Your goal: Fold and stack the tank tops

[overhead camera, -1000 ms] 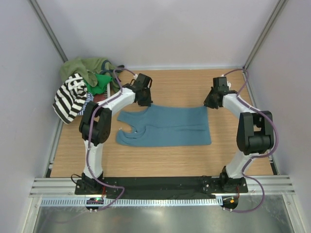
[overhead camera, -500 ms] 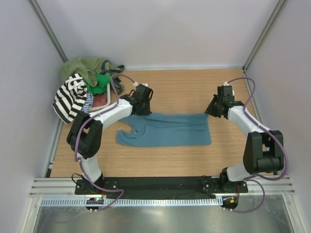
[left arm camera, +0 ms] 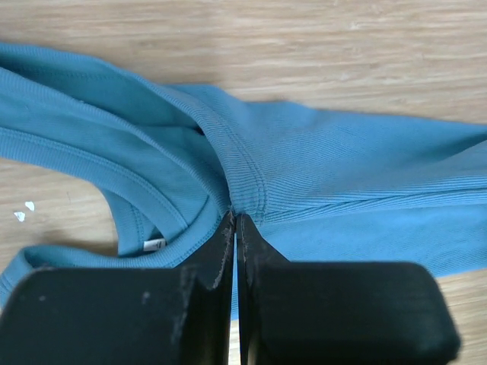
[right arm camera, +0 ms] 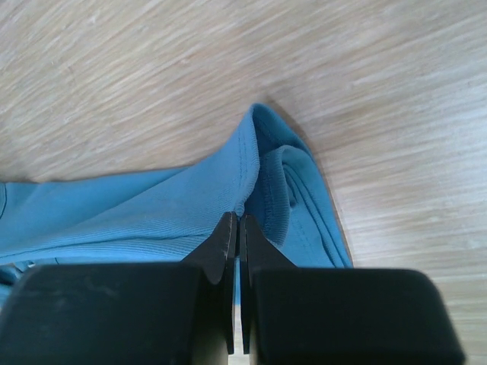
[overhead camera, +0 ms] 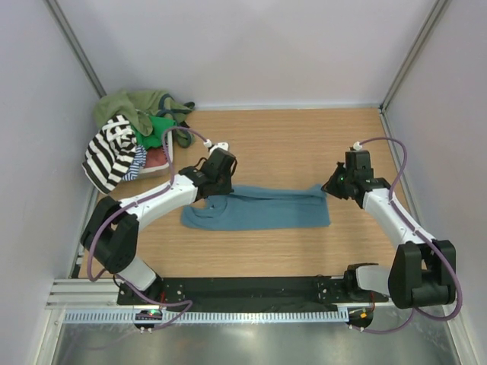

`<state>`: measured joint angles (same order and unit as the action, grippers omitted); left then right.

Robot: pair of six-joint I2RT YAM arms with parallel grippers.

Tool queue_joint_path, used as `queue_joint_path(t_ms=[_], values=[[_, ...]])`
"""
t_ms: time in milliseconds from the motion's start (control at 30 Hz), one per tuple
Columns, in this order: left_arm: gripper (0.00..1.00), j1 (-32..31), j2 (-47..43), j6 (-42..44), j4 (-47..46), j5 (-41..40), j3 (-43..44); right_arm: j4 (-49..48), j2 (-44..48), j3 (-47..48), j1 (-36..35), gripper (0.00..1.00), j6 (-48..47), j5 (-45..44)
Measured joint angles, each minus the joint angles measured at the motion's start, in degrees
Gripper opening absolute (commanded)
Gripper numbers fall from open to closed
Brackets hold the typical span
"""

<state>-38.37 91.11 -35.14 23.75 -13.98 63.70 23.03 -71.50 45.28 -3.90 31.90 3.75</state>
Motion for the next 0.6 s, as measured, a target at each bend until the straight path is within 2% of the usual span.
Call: queue_joint_path(t_ms=[233,600], values=[[0.00,-3.9,-3.7,-2.0,-0.5,-3.0,-5.5,1.5,4.5,-3.1,-0.1,0.01,0.6,0.5],[0.00,-10.5,-7.0,-7.0,-1.3,-9.0,-11.5,2.6,5.0,-7.7,-0.1,0.02,3.3,-1.7]])
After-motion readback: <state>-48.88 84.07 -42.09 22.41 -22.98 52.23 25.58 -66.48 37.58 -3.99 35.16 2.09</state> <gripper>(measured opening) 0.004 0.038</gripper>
